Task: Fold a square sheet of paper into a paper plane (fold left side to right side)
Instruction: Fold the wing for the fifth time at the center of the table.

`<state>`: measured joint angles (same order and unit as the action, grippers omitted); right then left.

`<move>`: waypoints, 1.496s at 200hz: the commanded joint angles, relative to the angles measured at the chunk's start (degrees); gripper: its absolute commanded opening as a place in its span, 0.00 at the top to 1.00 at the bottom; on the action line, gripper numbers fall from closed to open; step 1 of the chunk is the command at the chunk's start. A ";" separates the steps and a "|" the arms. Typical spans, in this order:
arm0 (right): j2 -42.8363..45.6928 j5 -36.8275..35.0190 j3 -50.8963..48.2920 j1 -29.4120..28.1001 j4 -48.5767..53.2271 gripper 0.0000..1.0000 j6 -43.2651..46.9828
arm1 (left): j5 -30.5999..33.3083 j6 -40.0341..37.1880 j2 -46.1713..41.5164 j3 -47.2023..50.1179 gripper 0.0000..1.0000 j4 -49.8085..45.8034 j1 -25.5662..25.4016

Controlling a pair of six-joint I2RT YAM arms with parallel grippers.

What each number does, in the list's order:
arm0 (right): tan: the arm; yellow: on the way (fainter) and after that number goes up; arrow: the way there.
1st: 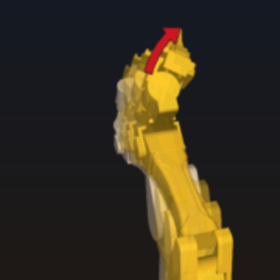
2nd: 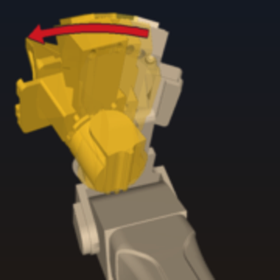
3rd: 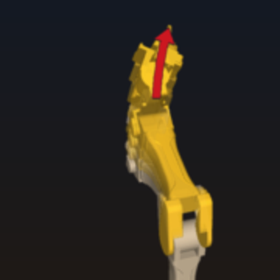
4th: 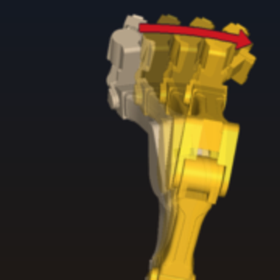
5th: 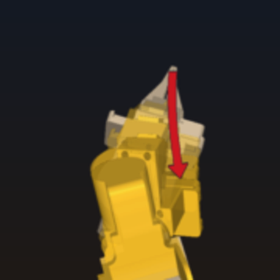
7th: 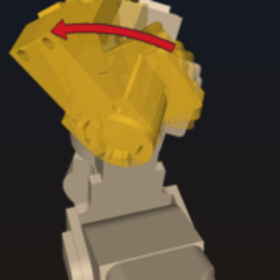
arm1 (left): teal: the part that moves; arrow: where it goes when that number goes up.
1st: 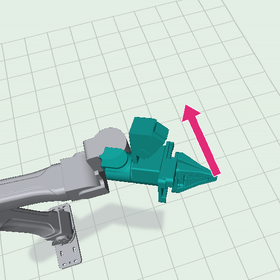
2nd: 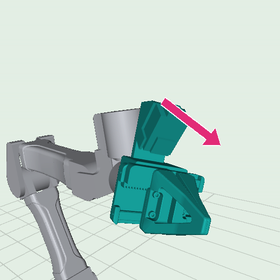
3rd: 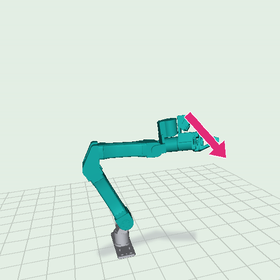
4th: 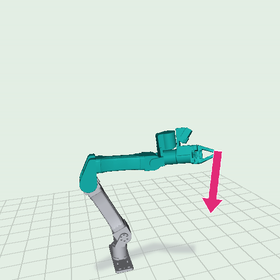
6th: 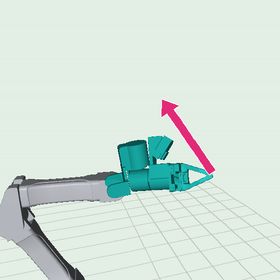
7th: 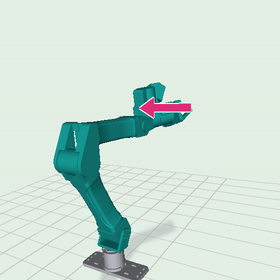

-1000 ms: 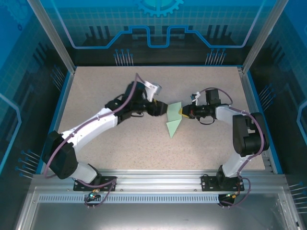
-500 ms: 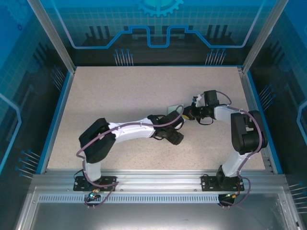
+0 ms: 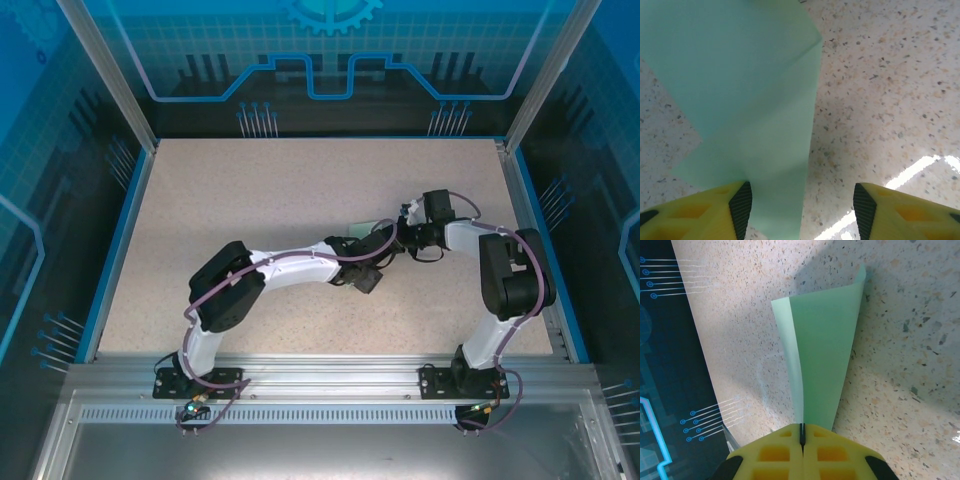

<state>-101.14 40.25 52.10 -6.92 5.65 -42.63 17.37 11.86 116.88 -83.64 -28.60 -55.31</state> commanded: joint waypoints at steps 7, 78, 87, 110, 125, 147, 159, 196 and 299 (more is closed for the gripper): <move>-1.45 -0.30 1.30 -1.33 2.54 1.00 0.97 | 3.37 -0.55 2.59 -3.09 0.43 -3.43 -0.50; -2.35 -0.52 2.04 -1.70 3.79 1.00 2.01 | 4.16 -0.52 4.64 -4.25 0.50 -4.01 -0.50; -2.52 -0.45 2.16 -1.68 3.93 1.00 2.11 | 3.86 -0.44 4.93 -4.50 0.51 -4.01 -0.50; -2.80 -0.54 2.29 -1.67 4.36 1.00 2.46 | 3.22 -0.31 5.48 -4.87 0.55 -4.01 -0.50; -3.06 -0.76 2.57 -1.66 4.84 1.00 2.86 | 3.20 -0.23 5.49 -4.96 0.57 -3.93 -0.50; -3.28 -1.03 2.91 -1.62 5.44 0.99 3.39 | 2.94 -0.25 5.52 -5.05 0.58 -3.90 -0.50; -3.36 -1.14 3.10 -1.63 5.84 0.98 3.68 | 2.55 -0.16 5.55 -5.04 0.59 -3.83 -0.50; -2.94 -1.14 3.21 -1.17 6.46 0.95 4.31 | 2.38 0.10 5.23 -4.96 0.64 -3.83 -0.42; 0.57 -3.18 5.47 3.67 13.68 0.61 10.05 | -4.86 -1.66 1.61 -4.43 0.77 -3.66 1.48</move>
<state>-103.44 38.72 56.27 -5.45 14.37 -36.01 16.84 11.46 121.56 -86.89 -31.22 -54.98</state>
